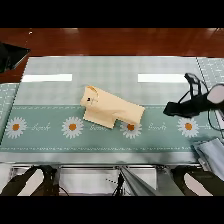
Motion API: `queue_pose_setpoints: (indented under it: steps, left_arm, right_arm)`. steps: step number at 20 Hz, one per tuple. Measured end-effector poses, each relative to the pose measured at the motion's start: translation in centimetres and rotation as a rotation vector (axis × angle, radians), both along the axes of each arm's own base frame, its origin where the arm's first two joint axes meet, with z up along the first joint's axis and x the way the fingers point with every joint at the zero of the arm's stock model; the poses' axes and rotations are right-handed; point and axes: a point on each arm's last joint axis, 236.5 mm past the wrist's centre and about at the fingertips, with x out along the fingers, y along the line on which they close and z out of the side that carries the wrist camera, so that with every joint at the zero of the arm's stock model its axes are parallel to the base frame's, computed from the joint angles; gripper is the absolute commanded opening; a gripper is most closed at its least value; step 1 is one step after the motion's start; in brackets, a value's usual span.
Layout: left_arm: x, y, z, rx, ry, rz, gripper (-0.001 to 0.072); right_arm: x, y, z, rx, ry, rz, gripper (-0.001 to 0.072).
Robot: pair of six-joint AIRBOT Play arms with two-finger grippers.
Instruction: Fold the shirts.
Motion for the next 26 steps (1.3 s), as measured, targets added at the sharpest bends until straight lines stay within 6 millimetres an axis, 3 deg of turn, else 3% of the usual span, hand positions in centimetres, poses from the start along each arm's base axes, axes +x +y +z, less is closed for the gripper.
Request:
queue_pose_setpoints:
  steps: [3,7,8,10,11,12,14,17,20,23,26]
  left_arm:
    - [-0.1,0.0,-0.1,0.004,0.004,-0.003,0.0022]
    - [-0.4,-0.3,-0.3,0.005,0.015,-0.02,0.0022]
    - [-0.5,-0.4,-0.4,0.006,0.017,-0.024,0.0022]
    - [-0.5,-0.4,-0.5,0.005,0.02,-0.027,0.0022]
    - [-0.5,-0.4,-0.5,0.005,0.023,-0.029,0.0022]
    - [-0.4,-0.4,-0.6,0.004,0.025,-0.029,0.0022]
    - [-0.3,-0.4,-0.8,0.001,0.032,-0.029,0.0022]
    - [0.0,-0.3,-1.5,-0.005,0.052,-0.034,0.0022]
    - [0.4,-0.2,-2.6,-0.012,0.084,-0.043,0.0022]
    - [1.2,0.1,-4.2,-0.025,0.127,-0.043,0.0022]
    - [2.6,0.7,-6.5,-0.047,0.181,-0.034,0.0022]
  right_arm:
    - [-0.2,4.4,-2.1,0.259,-0.011,-0.161,0.0585]
    - [1.2,9.0,-3.8,0.413,-0.034,-0.297,0.0583]
    - [1.6,10.0,-4.3,0.433,-0.037,-0.325,0.055]
    - [2.4,11.5,-5.0,0.464,-0.048,-0.372,0.0156]
    - [2.7,12.1,-5.2,0.475,-0.055,-0.38,0.012]
    - [3.2,12.5,-5.2,0.483,-0.074,-0.389,0.0037]
    - [4.5,13.0,-4.2,0.499,-0.125,-0.376,0.0019]
    - [6.9,13.5,-0.3,0.554,-0.232,-0.318,0.0018]
    - [9.2,12.1,6.4,0.617,-0.388,-0.265,0.0018]
    - [10.2,8.1,14.0,0.617,-0.557,-0.255,0.0018]
    - [9.0,1.6,20.2,0.494,-0.673,-0.285,0.0017]
